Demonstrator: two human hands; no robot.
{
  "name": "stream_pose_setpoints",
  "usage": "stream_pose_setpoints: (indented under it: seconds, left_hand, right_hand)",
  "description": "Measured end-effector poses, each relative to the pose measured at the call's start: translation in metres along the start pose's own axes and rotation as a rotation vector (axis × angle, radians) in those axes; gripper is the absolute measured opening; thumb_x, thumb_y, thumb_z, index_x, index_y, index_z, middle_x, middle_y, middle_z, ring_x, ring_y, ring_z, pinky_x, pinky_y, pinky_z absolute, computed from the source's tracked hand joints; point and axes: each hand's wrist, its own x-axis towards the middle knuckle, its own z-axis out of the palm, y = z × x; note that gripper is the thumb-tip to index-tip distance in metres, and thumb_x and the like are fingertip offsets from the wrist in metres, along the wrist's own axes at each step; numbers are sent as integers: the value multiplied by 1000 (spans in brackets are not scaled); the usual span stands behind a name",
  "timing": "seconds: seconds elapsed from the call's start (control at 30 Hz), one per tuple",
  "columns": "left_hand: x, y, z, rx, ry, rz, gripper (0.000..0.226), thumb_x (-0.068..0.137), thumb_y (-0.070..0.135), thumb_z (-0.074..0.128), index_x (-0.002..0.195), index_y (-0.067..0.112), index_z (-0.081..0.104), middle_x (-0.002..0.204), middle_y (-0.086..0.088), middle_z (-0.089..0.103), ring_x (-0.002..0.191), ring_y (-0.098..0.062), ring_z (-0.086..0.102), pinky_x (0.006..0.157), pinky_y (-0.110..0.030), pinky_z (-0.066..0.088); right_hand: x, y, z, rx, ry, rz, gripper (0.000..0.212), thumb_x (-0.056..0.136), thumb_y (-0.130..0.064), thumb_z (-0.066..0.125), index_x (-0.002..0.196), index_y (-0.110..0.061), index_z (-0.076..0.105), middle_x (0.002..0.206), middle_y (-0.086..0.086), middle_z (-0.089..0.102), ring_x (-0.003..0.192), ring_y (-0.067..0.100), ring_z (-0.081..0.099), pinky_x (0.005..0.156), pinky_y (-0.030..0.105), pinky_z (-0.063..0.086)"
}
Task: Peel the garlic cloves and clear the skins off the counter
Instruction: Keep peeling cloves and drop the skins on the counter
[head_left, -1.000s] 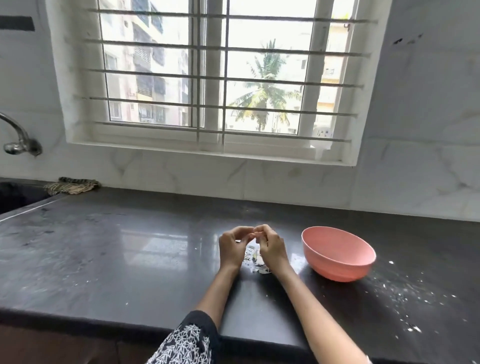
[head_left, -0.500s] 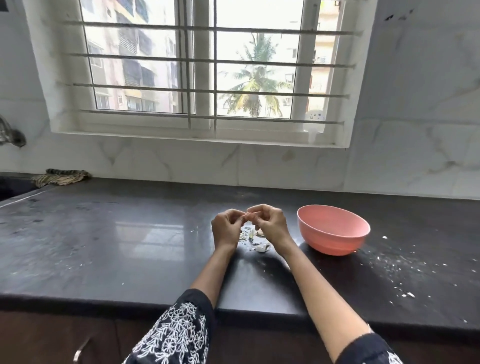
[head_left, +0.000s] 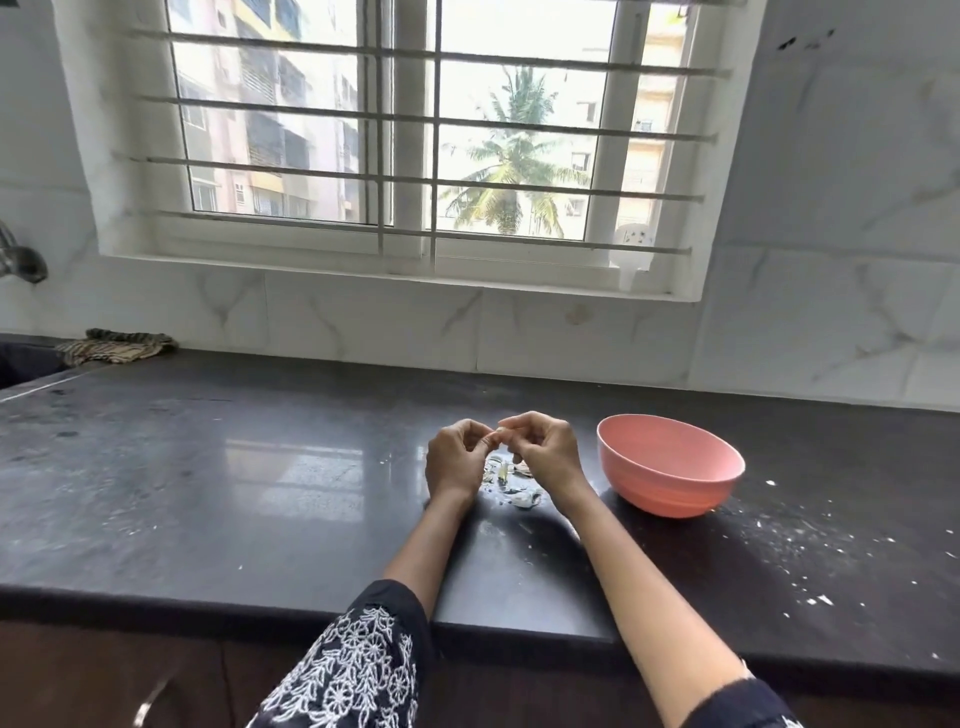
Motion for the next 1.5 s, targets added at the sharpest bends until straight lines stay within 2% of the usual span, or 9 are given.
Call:
stream_pose_setpoints:
  seconds: [0.2, 0.4, 0.63, 0.8, 0.97, 1.1, 1.27, 1.4, 1.5]
  left_hand:
    - [-1, 2, 0, 1, -57, 47, 13, 76, 25, 76, 72, 17, 67, 70, 0, 69, 67, -16, 65, 68, -35, 54]
    - [-2, 2, -1, 30, -29, 30, 13, 80, 20, 72, 70, 17, 64, 72, -3, 70, 60, -8, 58, 59, -20, 45]
    - [-1, 3, 0, 7, 56, 0, 10, 83, 18, 68, 83, 9, 69, 74, -3, 67, 67, -12, 60, 64, -22, 45]
    - [-2, 1, -1, 10, 30, 31, 23, 84, 12, 66, 107, 9, 67, 87, -10, 70, 76, -17, 64, 73, -21, 47]
    - [-3, 2, 0, 15, 30, 5, 22, 84, 13, 65, 105, 7, 68, 89, -12, 71, 82, -19, 66, 73, -19, 45]
    - [-1, 0, 0, 24, 25, -1, 20, 84, 13, 65, 103, 8, 69, 89, -11, 71, 83, -19, 66, 75, -19, 45]
    - [0, 0, 3, -24, 17, 16, 18, 83, 11, 66, 101, 9, 69, 88, -11, 72, 83, -20, 67, 76, -23, 49]
    - [1, -3, 2, -37, -3, 24, 18, 83, 9, 66, 100, 9, 69, 87, -11, 71, 79, -17, 65, 76, -29, 54]
    - [-4, -3, 4, -105, -50, 39, 21, 83, 1, 62, 100, 10, 69, 86, -8, 70, 78, -13, 65, 75, -30, 55]
  right_hand:
    - [-1, -4, -4, -61, 15, 13, 16, 80, 0, 68, 73, -14, 64, 68, 2, 62, 53, 6, 52, 54, 18, 44]
    - [-5, -5, -16, -388, 121, -86, 4, 80, -1, 67, 80, -3, 70, 77, 7, 68, 67, 10, 56, 58, 3, 37]
    - [-6, -14, -19, -523, 291, -330, 10, 75, 6, 65, 76, -2, 70, 76, 13, 68, 73, 28, 63, 70, 33, 49]
    - [-12, -8, -12, -930, -187, -76, 20, 78, 0, 57, 87, -6, 74, 95, 16, 70, 95, 29, 62, 84, 30, 45]
    - [-14, -14, -22, -708, 105, -230, 17, 73, 7, 58, 77, -2, 73, 80, 16, 69, 78, 30, 63, 70, 28, 43]
    - [-11, -12, -11, -924, -171, -70, 19, 77, -1, 58, 84, -7, 74, 92, 15, 70, 91, 28, 63, 82, 27, 45]
    - [-9, -8, -14, -711, 31, -196, 18, 70, 6, 57, 75, -3, 72, 78, 16, 67, 77, 32, 62, 67, 29, 41]
    - [-10, -5, -11, -895, -213, -145, 19, 75, 0, 58, 82, -5, 75, 88, 16, 72, 87, 29, 65, 82, 31, 48]
    - [-11, 1, -12, -581, -9, -116, 10, 75, 1, 67, 80, -4, 74, 80, 13, 72, 72, 20, 66, 71, 29, 50]
